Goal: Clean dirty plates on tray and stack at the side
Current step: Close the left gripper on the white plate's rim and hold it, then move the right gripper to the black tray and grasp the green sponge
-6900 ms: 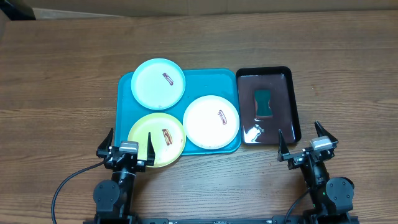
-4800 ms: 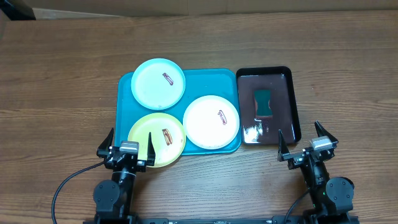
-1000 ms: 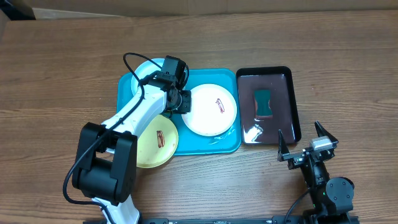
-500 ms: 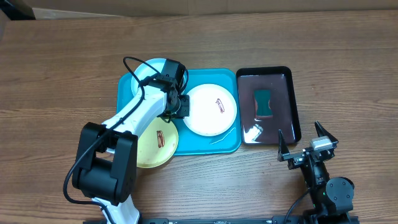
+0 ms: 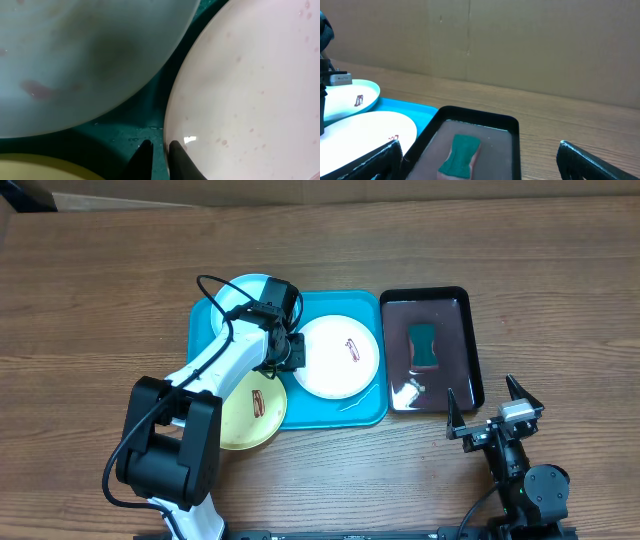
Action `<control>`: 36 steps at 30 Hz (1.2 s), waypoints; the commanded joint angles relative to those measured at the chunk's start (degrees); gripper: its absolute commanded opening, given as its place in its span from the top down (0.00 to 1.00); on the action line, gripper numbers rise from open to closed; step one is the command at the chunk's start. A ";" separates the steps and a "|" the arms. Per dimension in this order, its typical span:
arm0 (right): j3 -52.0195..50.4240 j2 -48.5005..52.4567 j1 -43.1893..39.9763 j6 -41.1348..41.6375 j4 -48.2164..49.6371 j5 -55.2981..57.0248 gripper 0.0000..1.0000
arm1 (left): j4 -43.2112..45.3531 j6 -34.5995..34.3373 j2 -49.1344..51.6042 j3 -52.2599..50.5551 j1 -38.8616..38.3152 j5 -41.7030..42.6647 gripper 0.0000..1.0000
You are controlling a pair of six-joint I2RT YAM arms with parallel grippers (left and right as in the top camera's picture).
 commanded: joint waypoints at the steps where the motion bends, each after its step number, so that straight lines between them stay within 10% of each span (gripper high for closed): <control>1: -0.59 -0.50 -0.44 0.02 0.17 -0.11 0.00 | 0.24 -1.27 0.63 -0.90 -0.44 -0.59 0.86; 25: -0.42 -0.50 -0.44 3.34 3.78 -4.74 0.00 | 0.44 -1.25 1.29 -0.90 -1.62 -1.07 0.84; 36: 24.65 8.39 -0.44 3.50 -10.82 0.68 0.00 | 0.96 -1.25 1.29 -0.90 -1.62 -1.03 0.84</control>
